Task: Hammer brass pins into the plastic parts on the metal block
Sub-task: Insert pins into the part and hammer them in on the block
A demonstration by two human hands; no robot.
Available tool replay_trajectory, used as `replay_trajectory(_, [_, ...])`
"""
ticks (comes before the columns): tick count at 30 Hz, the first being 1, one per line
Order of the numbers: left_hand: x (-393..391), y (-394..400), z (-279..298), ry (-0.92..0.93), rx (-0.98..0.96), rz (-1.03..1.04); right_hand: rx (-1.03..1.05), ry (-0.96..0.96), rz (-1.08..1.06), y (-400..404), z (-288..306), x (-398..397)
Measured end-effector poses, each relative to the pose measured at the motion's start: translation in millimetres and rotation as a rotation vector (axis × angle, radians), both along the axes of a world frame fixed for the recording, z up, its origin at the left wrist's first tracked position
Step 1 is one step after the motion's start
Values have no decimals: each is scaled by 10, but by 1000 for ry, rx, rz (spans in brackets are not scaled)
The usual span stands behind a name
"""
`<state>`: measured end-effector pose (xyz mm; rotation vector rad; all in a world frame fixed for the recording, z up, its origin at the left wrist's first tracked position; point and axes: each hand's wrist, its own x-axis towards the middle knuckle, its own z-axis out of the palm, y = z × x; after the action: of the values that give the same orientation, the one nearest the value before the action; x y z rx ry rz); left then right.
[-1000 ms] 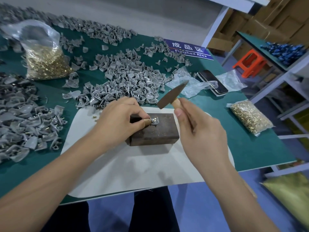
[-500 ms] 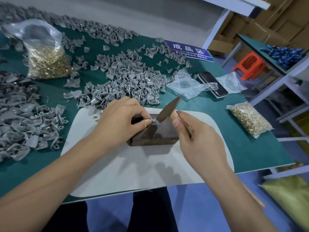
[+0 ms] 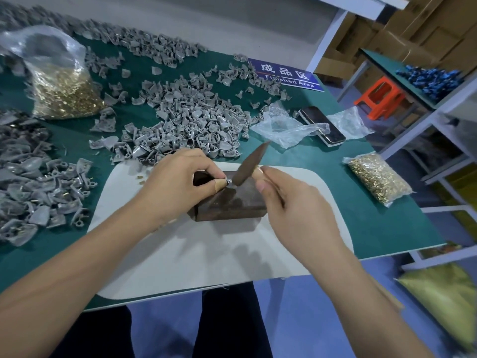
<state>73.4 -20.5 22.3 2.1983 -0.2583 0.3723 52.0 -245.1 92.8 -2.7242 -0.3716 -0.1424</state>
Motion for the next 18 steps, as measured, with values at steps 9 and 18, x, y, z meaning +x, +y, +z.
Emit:
replay_trajectory(9, [-16, -7, 18, -37, 16, -18, -68, 1, -246, -272, -194, 94])
replay_trajectory(18, [2, -2, -17, -27, 7, -44, -174, -9, -391, -153, -588, 217])
